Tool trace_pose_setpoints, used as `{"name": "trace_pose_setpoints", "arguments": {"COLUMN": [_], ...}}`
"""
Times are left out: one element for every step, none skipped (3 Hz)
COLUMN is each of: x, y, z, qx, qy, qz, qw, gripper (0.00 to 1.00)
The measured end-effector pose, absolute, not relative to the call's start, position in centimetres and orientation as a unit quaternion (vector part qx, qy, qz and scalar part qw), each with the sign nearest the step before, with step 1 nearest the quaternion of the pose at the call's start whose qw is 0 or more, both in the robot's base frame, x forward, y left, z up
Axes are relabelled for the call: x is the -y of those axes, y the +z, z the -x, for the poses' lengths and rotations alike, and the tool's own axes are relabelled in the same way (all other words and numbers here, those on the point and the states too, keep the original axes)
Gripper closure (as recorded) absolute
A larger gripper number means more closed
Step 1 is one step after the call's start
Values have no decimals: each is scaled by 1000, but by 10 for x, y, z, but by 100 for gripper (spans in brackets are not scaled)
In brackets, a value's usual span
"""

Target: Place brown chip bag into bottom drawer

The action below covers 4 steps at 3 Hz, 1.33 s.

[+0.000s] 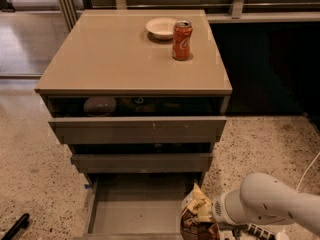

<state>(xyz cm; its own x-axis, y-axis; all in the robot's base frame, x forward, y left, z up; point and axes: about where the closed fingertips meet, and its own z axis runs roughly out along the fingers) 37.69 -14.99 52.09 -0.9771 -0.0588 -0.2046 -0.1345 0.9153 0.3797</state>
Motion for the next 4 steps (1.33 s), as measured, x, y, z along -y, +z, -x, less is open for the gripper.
{"name": "trace_pose_setpoints", "arguments": {"x": [155,179,191,205], "y": [501,460,460,461], "z": [-358,-310,-302,-304], "qx": [-975,-979,-979,-976], "qy": [209,198,197,204], "qz": [25,-9,-27,-45], "qw": [71,50,53,54], "gripper": [100,100,100,100]}}
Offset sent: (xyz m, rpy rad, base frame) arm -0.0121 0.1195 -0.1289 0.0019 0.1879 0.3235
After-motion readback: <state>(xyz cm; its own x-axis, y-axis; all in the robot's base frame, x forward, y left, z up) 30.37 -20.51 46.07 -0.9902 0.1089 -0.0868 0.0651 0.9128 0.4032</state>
